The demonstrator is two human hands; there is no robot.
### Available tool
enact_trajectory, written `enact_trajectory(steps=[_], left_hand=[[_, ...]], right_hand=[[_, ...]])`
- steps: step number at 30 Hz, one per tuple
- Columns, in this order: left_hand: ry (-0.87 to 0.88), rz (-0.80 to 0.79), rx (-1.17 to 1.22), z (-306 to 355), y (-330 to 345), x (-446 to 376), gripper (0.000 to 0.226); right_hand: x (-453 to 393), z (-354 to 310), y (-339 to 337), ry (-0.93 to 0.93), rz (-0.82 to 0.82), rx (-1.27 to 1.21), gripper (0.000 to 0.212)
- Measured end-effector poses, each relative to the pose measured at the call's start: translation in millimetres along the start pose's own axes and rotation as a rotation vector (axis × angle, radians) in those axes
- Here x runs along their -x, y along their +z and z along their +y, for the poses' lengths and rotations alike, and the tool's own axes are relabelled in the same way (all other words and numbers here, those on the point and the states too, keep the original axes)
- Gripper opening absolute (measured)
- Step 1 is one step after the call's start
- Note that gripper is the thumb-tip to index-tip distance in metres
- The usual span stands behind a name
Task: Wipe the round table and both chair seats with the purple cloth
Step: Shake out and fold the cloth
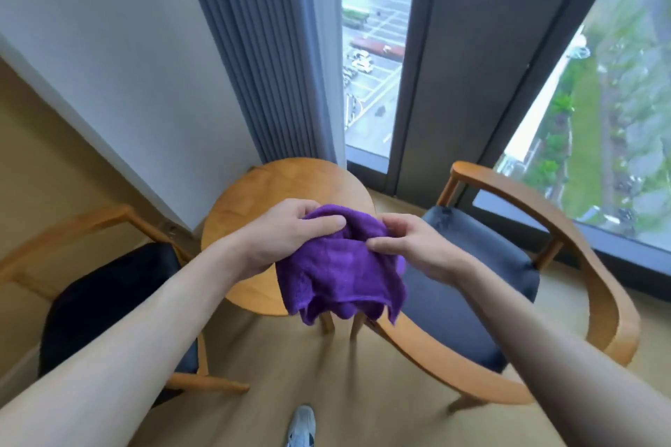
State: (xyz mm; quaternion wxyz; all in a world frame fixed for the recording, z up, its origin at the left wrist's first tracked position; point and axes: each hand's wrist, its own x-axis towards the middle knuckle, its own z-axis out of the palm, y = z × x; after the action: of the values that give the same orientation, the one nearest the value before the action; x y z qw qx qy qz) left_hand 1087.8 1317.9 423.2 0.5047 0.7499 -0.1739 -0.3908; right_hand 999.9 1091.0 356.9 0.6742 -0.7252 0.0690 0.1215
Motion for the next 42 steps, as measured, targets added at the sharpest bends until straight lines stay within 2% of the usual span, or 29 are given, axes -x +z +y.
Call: enact_trajectory(steps=[2,3,6,11,13,16,18,21,23,24,26,27,29,31,33,36,40,42], left_hand=[[-0.003,-0.109,0.097,14.5,-11.1,17.1,0.042],[0.007,-0.153,0.134,19.1,-15.6,24.1,0.049],[0.067,-0.176,0.232,22.6,-20.1,38.6,0.05],[0.043,-0.223,0.38,12.9,-19.8,46.5,0.045],[0.048,-0.199,0.421,17.9,-21.8,46.2,0.047],[0.086,-0.1,0.497,37.2,-33.7,42.8,0.055],[0.123,-0.05,0.528,55.3,-44.6,40.1,0.045],[0.148,0.009,0.537,85.0,-62.2,35.8,0.03],[0.144,0.048,0.506,102.7,-74.9,33.1,0.037],[0.138,0.052,0.492,111.2,-81.3,32.8,0.042],[0.135,-0.008,0.487,128.3,-95.0,34.6,0.043],[0.145,-0.062,0.5,137.0,-102.2,36.7,0.038],[0.167,-0.142,0.532,150.2,-119.1,41.8,0.039],[0.213,-0.212,0.581,155.9,-140.8,47.5,0.043],[0.296,-0.306,0.635,154.9,-161.8,52.8,0.052],[0.43,-0.382,0.572,148.6,-176.0,60.4,0.063],[0.621,-0.207,0.207,142.3,-168.1,63.7,0.046],[0.635,-0.134,0.174,146.3,-158.6,66.6,0.049]], right_hand=[[7.0,-29.9,-14.5,-0.062,0.005,-0.007,0.006],[10.1,-44.4,-19.8,-0.081,0.022,-0.036,0.004],[16.8,-78.4,-30.6,-0.116,0.064,-0.087,0.015],[21.0,-106.3,-30.7,-0.185,0.173,0.122,0.034],[19.8,-109.3,-25.1,-0.196,0.235,0.267,0.033],[12.2,-114.7,-12.6,-0.223,0.389,0.413,0.018],[5.8,-122.3,-1.4,-0.225,0.485,0.482,0.012],[2.9,-141.2,21.7,-0.298,0.609,0.466,0.015],[7.5,-162.2,40.3,-0.412,0.655,0.399,0.022],[10.6,-175.3,51.6,-0.459,0.621,0.346,0.025],[12.2,-203.4,75.7,-0.499,0.488,0.306,0.032],[9.0,-215.6,86.6,-0.496,0.455,0.363,0.034],[-2.6,-235.7,103.5,-0.489,0.513,0.568,0.032],[-14.5,-255.3,113.3,-0.519,0.652,0.632,0.016],[-23.5,-271.6,114.3,-0.524,0.703,0.488,0.009],[-28.8,-292.4,109.0,-0.463,0.648,0.143,0.019],[-30.7,-315.2,108.2,-0.386,0.539,-0.105,0.028],[-32.8,-323.2,109.8,-0.375,0.503,-0.156,0.025]])
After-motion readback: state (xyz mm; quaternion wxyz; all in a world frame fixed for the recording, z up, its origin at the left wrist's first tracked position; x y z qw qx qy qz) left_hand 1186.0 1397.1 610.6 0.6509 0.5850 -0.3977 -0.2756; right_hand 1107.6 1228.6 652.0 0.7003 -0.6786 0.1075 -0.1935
